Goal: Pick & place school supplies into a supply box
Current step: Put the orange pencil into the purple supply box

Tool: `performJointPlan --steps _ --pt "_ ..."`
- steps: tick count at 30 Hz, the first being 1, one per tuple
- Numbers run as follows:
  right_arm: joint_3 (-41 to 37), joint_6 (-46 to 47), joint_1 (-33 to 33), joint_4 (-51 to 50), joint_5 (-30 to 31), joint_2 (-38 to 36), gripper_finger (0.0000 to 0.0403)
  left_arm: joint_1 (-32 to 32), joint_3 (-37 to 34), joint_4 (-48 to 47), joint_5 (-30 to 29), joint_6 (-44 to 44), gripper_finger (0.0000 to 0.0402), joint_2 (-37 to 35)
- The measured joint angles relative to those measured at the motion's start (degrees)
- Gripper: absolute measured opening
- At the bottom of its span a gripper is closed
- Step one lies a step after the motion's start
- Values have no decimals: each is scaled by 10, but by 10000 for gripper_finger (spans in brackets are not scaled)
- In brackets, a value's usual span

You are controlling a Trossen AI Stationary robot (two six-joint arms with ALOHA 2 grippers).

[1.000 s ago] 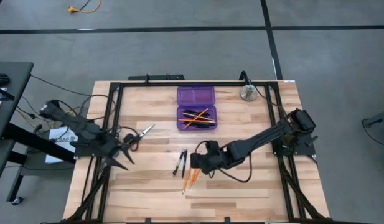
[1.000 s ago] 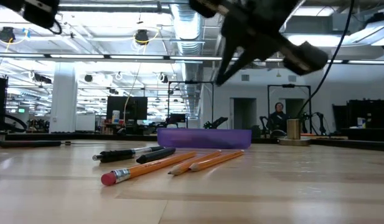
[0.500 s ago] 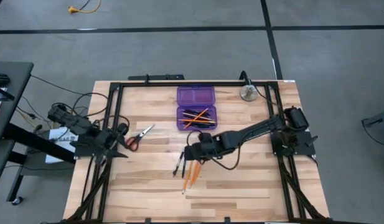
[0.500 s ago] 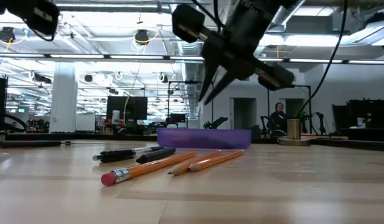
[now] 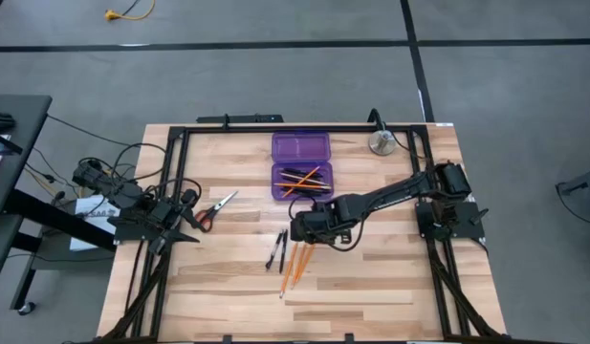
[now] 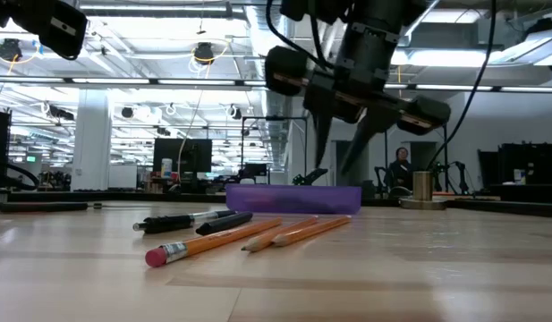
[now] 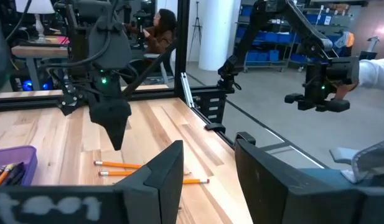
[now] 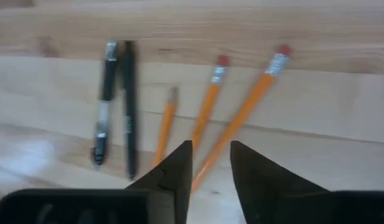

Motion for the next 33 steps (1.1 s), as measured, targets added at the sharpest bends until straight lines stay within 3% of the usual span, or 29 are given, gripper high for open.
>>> performJointPlan --steps 14,28,33 --pt "-1 33 -4 -15 -6 45 175 0 0 0 0 0 132 2" --pt "0 32 -24 -55 12 45 165 0 0 0 1 0 132 3" --pt "0 32 -26 -55 48 45 164 0 0 0 1 0 132 3"
